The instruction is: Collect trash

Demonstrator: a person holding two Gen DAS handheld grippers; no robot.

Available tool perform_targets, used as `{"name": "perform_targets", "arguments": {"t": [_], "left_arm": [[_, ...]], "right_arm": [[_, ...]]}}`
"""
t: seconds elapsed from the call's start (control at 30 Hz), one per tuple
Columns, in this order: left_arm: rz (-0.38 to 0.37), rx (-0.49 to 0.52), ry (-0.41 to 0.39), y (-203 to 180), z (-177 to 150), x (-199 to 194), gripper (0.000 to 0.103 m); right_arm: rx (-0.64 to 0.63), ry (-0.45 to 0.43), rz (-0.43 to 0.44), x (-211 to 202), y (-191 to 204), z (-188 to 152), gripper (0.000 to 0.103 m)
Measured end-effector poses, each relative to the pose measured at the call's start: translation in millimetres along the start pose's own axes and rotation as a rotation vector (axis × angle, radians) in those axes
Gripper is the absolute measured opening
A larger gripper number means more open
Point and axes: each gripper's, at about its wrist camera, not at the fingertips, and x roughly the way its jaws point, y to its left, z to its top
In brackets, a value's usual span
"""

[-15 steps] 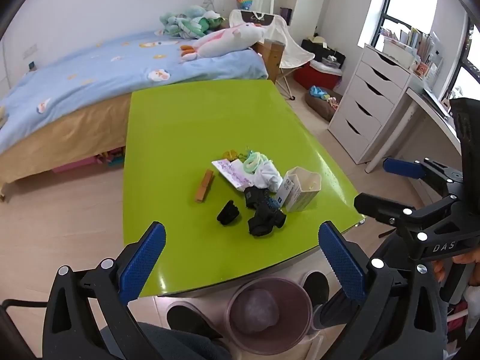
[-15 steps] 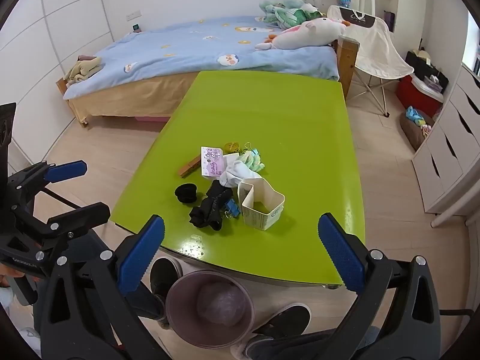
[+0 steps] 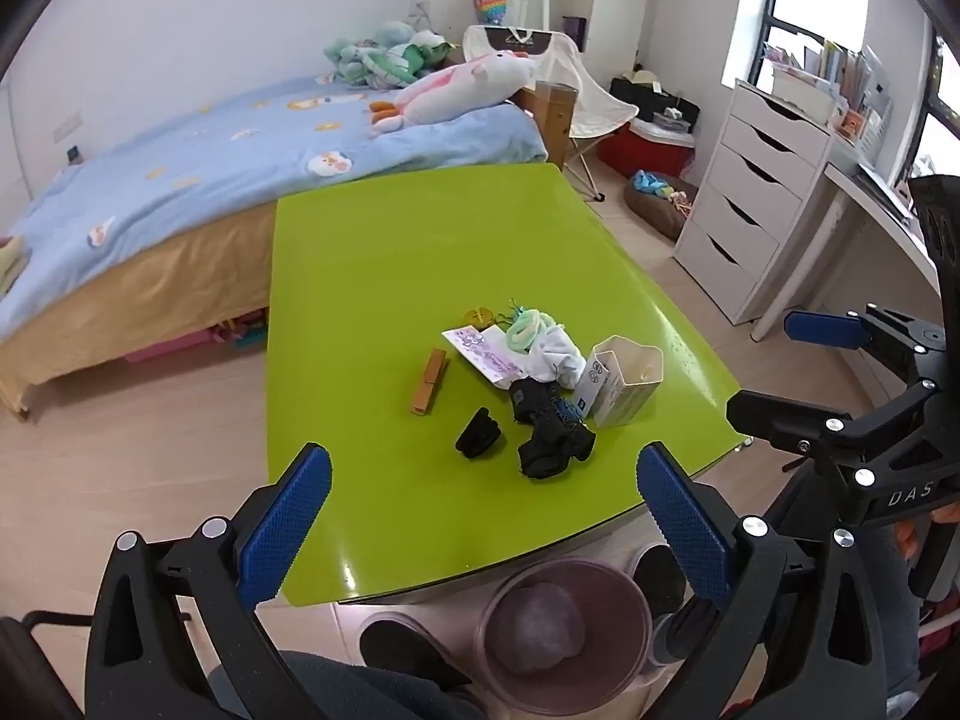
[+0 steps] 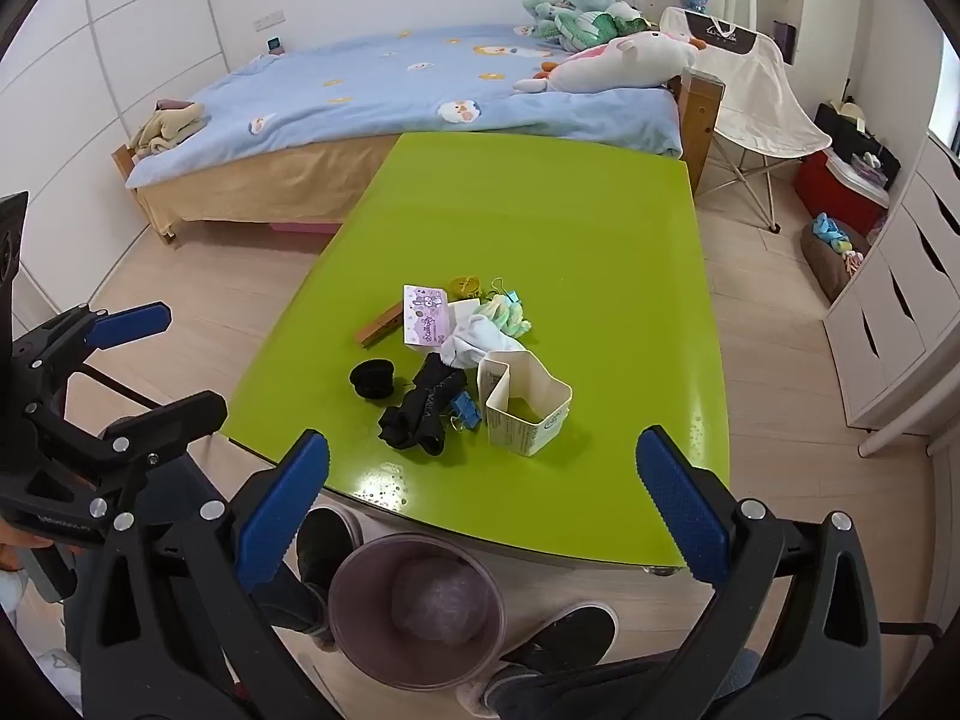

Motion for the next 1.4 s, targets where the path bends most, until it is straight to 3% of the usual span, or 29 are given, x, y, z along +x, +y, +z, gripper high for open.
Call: {"name": "perform_targets", "arguments": {"t": [1.4], "left_arm": [[0.001,0.000,-0.002,1.2,-10.5,-2.0,0.098]], "right_arm": [[0.026,0.001,0.020,2.0,-2.9,-12.5,0.100]]}}
